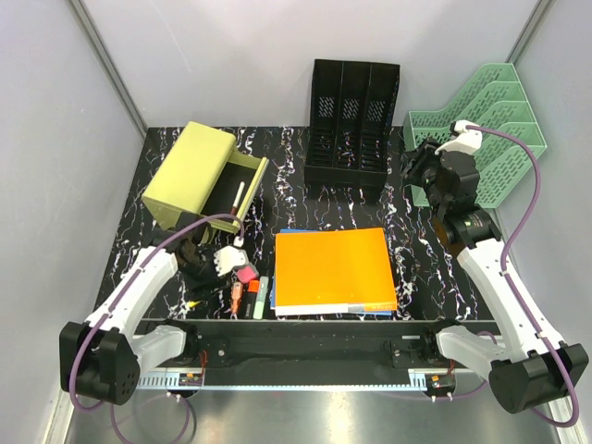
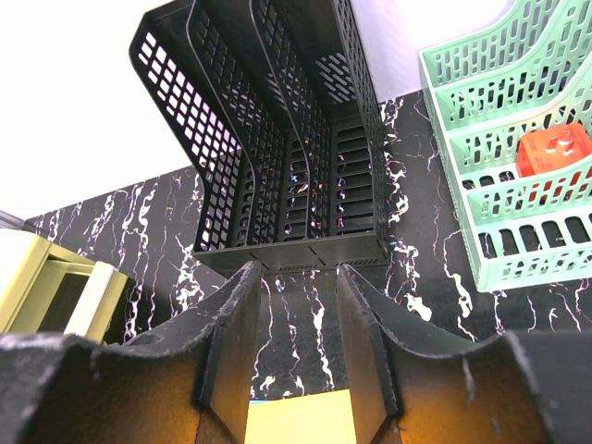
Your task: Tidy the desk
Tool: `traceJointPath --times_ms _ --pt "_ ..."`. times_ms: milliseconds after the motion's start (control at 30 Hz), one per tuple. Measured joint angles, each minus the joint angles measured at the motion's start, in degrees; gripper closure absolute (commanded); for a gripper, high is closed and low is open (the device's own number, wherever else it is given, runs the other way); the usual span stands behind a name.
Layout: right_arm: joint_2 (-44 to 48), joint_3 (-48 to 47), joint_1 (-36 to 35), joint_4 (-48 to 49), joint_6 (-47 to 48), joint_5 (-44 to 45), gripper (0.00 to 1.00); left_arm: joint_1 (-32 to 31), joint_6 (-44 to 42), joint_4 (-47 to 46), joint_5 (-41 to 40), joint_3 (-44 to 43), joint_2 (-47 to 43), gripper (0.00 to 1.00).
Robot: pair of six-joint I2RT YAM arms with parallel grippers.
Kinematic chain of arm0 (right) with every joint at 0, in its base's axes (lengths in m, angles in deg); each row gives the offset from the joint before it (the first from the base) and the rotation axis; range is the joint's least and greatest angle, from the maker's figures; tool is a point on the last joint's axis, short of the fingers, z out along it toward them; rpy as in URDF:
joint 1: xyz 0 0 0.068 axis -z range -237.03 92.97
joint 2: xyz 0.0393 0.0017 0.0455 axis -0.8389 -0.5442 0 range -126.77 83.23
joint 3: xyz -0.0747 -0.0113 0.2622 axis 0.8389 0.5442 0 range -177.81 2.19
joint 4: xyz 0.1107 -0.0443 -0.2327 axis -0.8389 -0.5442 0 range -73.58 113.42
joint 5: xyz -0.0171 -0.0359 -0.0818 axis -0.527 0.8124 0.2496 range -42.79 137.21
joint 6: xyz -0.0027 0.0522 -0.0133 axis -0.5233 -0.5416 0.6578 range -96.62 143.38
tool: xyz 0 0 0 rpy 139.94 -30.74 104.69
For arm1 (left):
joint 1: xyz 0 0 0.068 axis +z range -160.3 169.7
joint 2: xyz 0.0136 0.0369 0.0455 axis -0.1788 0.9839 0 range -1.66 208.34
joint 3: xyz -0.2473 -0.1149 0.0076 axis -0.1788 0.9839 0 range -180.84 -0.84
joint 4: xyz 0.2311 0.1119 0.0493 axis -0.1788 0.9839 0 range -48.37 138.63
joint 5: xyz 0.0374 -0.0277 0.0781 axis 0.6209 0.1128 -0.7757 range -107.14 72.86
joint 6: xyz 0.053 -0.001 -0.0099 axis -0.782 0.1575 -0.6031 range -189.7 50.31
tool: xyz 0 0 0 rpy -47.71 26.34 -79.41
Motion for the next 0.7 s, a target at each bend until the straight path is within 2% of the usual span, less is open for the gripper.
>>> traceJointPath --times_ms 367,700 --pt "0.00 0.00 -0.02 0.00 0.02 1.03 0.53 0.00 -1.27 -3.58 -0.33 5.31 3.89 0.34" --pt "0.02 0.00 -0.04 0.00 0.09 1.05 0.53 0.00 3.15 -10.93 -2.03 6.16 11.63 0.37"
